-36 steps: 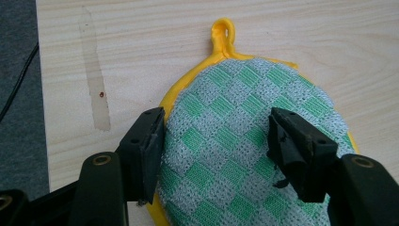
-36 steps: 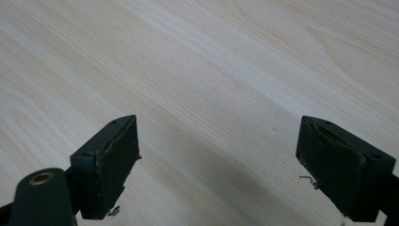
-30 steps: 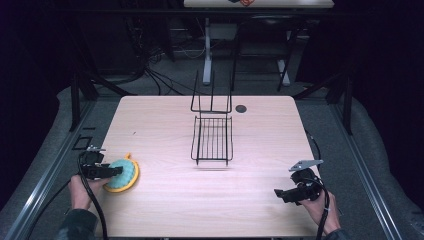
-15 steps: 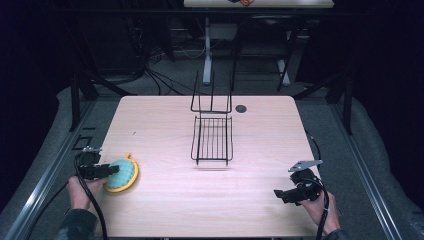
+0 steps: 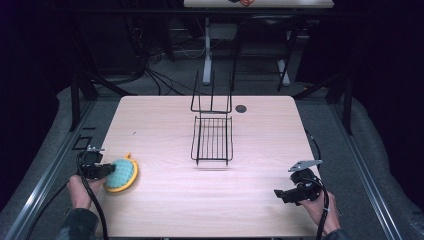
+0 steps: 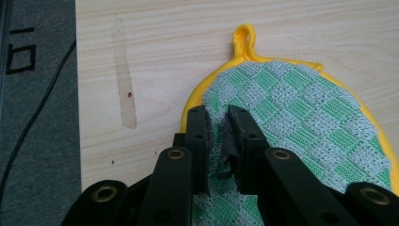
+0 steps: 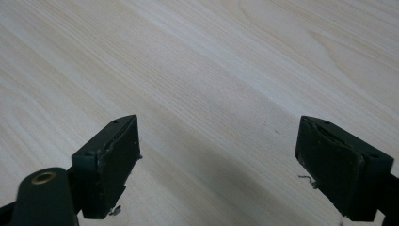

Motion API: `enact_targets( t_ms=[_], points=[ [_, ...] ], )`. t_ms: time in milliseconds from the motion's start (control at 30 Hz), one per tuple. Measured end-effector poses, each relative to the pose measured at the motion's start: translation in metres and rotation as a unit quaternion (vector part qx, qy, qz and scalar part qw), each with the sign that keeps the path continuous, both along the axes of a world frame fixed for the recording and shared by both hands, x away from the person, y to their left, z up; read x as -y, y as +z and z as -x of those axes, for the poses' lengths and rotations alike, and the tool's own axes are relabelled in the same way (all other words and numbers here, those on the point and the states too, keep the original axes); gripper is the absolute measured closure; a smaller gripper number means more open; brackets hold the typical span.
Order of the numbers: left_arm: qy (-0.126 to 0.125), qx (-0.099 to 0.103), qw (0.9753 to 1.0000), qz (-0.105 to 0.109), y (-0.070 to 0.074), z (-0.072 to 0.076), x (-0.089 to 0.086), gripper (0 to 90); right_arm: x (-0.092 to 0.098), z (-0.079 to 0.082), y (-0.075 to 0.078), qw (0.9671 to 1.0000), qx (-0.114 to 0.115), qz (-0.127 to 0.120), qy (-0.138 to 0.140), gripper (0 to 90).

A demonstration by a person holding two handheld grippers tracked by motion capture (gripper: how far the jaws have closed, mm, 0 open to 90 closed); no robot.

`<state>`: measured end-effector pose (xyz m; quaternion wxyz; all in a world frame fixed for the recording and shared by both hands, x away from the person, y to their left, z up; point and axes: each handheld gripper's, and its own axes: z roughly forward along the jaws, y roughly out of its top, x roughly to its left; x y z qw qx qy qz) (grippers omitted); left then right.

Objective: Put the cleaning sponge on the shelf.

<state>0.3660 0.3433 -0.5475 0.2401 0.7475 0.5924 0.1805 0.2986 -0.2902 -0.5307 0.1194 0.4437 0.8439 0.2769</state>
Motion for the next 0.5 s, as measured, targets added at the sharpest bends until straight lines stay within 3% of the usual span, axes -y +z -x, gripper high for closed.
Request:
enact_targets(
  t_ms=[133,500],
  points=[
    [-0.003,0.003,0.9999,-0.012,0.0010,0.0003,0.0025,84.4,0.0006,-0.0001,-0.0002,1.0000,0.001,0.002,0.001,13.9],
    [-0.006,0.008,0.9999,-0.005,0.0075,0.0035,-0.0030,86.7,0.0009,-0.0003,-0.0006,1.0000,0.001,-0.001,-0.003,13.9]
  ],
)
